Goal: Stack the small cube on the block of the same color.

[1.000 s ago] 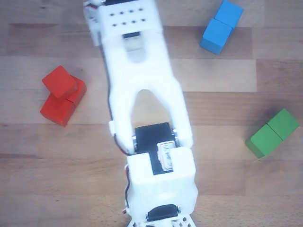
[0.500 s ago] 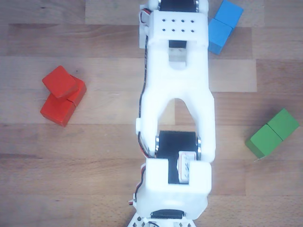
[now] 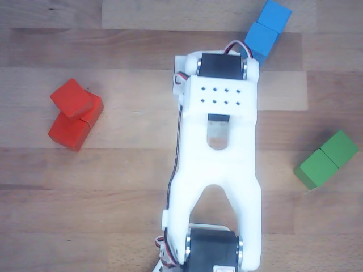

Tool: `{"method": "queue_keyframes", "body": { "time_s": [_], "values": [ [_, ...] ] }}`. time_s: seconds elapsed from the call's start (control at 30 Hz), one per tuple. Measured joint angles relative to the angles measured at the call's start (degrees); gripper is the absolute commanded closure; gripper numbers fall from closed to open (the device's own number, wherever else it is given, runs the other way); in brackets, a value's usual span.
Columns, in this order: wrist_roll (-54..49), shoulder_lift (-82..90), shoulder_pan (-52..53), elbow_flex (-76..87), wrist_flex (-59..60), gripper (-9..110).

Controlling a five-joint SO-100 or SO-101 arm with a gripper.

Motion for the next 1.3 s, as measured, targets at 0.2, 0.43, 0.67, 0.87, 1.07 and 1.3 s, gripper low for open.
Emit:
{"method": "queue_keyframes", "body": {
  "time_s": [0.2,0.43,0.67,0.87,1.07,1.3],
  "values": [
    [0.0,8.7,0.0,11.2,-5.1,101],
    [0.0,23.4,0.0,24.9,-9.4,101],
    [0.0,40.7,0.0,38.0,-9.8,101],
    [0.0,52.0,0.0,41.3,-6.0,101],
    [1.5,61.6,0.0,43.2,1.6,101],
    [6.1,76.7,0.0,46.8,8.3,101]
  ]
}}
